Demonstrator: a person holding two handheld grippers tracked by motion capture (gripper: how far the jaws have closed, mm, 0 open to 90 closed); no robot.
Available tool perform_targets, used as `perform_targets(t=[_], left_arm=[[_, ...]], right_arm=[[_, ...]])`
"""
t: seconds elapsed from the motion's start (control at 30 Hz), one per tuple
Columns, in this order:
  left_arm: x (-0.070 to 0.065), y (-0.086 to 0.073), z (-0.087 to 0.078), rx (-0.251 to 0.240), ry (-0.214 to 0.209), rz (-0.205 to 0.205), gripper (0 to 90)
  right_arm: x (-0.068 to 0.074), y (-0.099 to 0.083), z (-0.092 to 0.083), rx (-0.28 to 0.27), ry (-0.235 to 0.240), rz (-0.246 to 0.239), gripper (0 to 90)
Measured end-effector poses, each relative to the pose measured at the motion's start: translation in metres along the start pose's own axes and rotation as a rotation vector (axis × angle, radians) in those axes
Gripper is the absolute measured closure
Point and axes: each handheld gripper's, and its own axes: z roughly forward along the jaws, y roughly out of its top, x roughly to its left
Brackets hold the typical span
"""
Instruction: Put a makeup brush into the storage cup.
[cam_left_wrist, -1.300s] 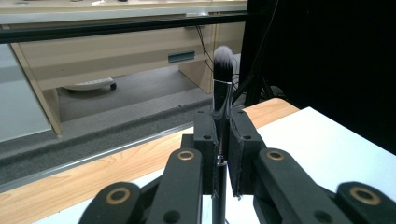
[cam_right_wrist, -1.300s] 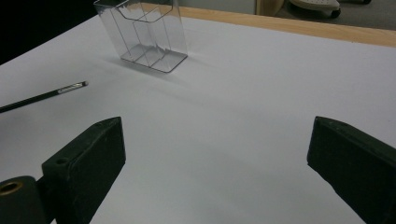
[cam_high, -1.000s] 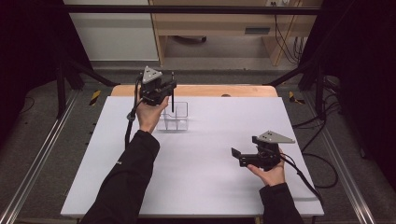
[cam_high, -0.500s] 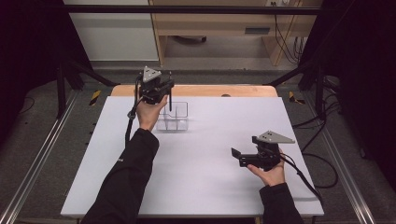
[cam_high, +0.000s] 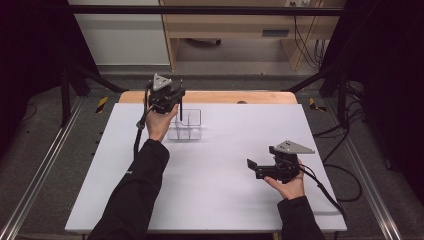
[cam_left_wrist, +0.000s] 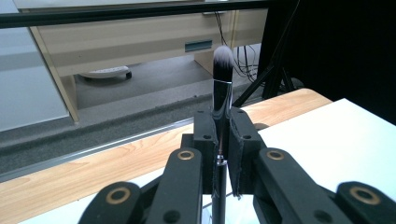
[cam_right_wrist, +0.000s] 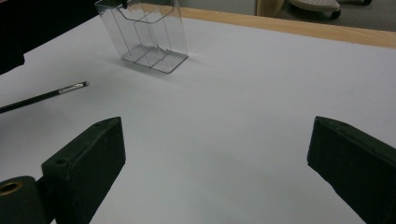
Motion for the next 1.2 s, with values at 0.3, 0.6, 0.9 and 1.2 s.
perform_targets(t=[0.3, 0.6, 0.9, 1.2], left_arm=[[0.000, -0.009, 0.000, -0.001, -0.003, 0.005, 82.6], [-0.002, -0.020, 0.004, 0.009, -0.003, 0.010, 82.7], [-0.003, -0.033, 0.005, 0.024, 0.000, 0.015, 82.7], [-0.006, -0.044, 0.004, 0.040, 0.004, 0.024, 82.7]], right_arm=[[0.001, -0.001, 0.001, 0.007, 0.005, 0.002, 4.8], [0.001, -0.001, 0.002, 0.008, 0.003, -0.001, 4.8], [0.001, -0.001, 0.002, 0.006, 0.004, -0.001, 4.8], [0.001, -0.001, 0.002, 0.004, 0.005, 0.000, 4.8]])
